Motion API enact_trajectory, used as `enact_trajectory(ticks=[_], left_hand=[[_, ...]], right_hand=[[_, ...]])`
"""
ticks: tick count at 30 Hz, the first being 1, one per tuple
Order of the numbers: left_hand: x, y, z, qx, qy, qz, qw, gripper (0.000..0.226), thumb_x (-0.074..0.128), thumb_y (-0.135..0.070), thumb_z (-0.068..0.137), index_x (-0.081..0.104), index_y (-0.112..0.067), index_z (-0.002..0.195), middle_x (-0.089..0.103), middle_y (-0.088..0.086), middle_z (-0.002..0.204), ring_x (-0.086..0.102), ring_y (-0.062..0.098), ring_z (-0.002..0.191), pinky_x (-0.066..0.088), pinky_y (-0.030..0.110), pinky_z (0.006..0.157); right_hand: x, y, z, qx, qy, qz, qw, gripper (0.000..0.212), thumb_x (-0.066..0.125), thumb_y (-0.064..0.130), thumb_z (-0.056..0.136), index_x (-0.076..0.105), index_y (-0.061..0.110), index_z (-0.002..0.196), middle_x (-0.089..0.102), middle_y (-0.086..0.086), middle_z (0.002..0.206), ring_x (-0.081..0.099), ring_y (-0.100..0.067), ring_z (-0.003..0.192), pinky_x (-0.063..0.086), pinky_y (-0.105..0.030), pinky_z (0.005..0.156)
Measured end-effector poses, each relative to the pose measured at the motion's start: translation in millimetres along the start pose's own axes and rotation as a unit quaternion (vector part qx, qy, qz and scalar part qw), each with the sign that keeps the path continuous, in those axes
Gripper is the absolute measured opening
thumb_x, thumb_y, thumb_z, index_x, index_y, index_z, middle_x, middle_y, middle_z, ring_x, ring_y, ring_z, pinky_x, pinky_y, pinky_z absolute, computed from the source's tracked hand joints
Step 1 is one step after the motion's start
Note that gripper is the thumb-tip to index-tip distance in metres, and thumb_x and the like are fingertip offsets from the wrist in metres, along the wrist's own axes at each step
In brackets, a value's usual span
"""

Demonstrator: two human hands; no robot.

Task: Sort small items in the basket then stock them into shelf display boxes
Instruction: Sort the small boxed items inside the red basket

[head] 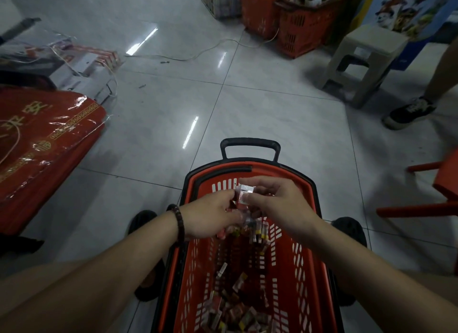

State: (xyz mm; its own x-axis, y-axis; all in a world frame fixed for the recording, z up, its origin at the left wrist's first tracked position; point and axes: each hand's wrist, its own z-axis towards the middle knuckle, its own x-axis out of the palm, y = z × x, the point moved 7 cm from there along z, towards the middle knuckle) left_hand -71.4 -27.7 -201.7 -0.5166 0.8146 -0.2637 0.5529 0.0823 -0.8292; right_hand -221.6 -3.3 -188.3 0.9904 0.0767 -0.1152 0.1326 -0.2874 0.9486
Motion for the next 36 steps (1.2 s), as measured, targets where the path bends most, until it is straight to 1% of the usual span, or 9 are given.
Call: enact_trajectory(ticks=[5,8,11,15,18,21,27,33,36], left_hand=[[-12,-1,-1,0.012,-0.024,-0.009,1.000,0.026,0.065,-0.018,0.103,0.067,-0.024,0.128,0.077,0.007,0.109,0.067,0.011,0.077,0.058,0.034,0.079],[-26,4,-1,-0.029,-0.058,0.049,0.997,0.042,0.068,-0.026,0.102,0.057,-0.027,0.143,0.078,0.002,0.107,0.075,0.021,0.083,0.064,0.042,0.085],[-43,3,-6,-0.059,-0.056,0.135,0.987,0.031,0.064,-0.030,0.104,0.066,-0.030,0.135,0.077,0.001,0.102,0.073,0.023,0.084,0.063,0.046,0.084],[-79,1,-24,-0.086,-0.042,0.278,0.956,0.022,0.063,-0.033,0.104,0.073,-0.028,0.123,0.067,-0.018,0.100,0.064,0.003,0.082,0.051,0.020,0.070],[-102,21,-29,-0.123,-0.055,0.310,0.941,0.016,0.068,-0.027,0.101,0.074,-0.025,0.116,0.069,-0.011,0.101,0.065,0.006,0.083,0.055,0.025,0.071],[-102,27,-24,-0.122,-0.061,0.325,0.936,0.014,0.070,-0.021,0.100,0.072,-0.027,0.113,0.065,-0.011,0.105,0.060,0.004,0.081,0.049,0.022,0.074],[-97,25,-17,-0.110,-0.055,0.318,0.940,0.022,0.065,-0.019,0.103,0.070,-0.029,0.122,0.051,-0.011,0.110,0.050,0.010,0.096,0.042,0.024,0.084],[-99,26,-21,-0.112,-0.064,0.316,0.940,0.025,0.059,-0.017,0.107,0.065,-0.031,0.126,0.057,-0.005,0.140,0.054,0.014,0.125,0.040,0.023,0.089],[-95,27,-20,-0.107,-0.049,0.302,0.946,0.022,0.060,-0.018,0.106,0.064,-0.033,0.122,0.057,-0.006,0.141,0.053,0.014,0.127,0.041,0.024,0.092]], right_hand=[[-3,-5,3,0.021,-0.018,0.056,0.998,0.021,0.077,0.008,0.094,0.077,0.016,0.114,0.079,-0.013,0.098,0.076,-0.032,0.085,0.065,-0.040,0.077],[-6,-13,7,0.045,-0.037,0.118,0.991,0.019,0.076,0.009,0.095,0.076,0.014,0.113,0.078,-0.019,0.102,0.075,-0.033,0.085,0.061,-0.046,0.079],[-6,-27,12,0.079,-0.049,0.158,0.983,0.020,0.070,0.007,0.098,0.074,0.011,0.117,0.079,-0.019,0.108,0.078,-0.039,0.095,0.061,-0.047,0.080],[-1,-64,16,0.147,-0.047,0.188,0.970,0.021,0.068,0.002,0.097,0.069,0.002,0.118,0.076,-0.026,0.112,0.076,-0.046,0.103,0.064,-0.051,0.084],[12,-111,25,0.219,-0.065,0.160,0.960,0.021,0.069,0.000,0.095,0.068,-0.002,0.116,0.074,-0.024,0.113,0.076,-0.041,0.104,0.061,-0.059,0.097],[39,-165,33,0.276,-0.106,0.140,0.945,0.014,0.068,0.007,0.098,0.071,0.004,0.112,0.076,-0.018,0.111,0.075,-0.033,0.102,0.063,-0.047,0.089],[98,-269,38,0.352,-0.201,0.173,0.898,0.011,0.067,-0.001,0.089,0.075,0.005,0.093,0.077,-0.019,0.086,0.069,-0.033,0.081,0.058,-0.044,0.071],[141,-305,52,0.373,-0.240,0.224,0.868,0.025,0.077,-0.007,0.080,0.077,0.003,0.103,0.079,-0.016,0.092,0.075,-0.036,0.092,0.062,-0.044,0.082],[148,-319,63,0.382,-0.276,0.235,0.850,0.021,0.079,0.005,0.088,0.075,0.012,0.108,0.078,-0.012,0.099,0.074,-0.035,0.099,0.059,-0.037,0.082]])
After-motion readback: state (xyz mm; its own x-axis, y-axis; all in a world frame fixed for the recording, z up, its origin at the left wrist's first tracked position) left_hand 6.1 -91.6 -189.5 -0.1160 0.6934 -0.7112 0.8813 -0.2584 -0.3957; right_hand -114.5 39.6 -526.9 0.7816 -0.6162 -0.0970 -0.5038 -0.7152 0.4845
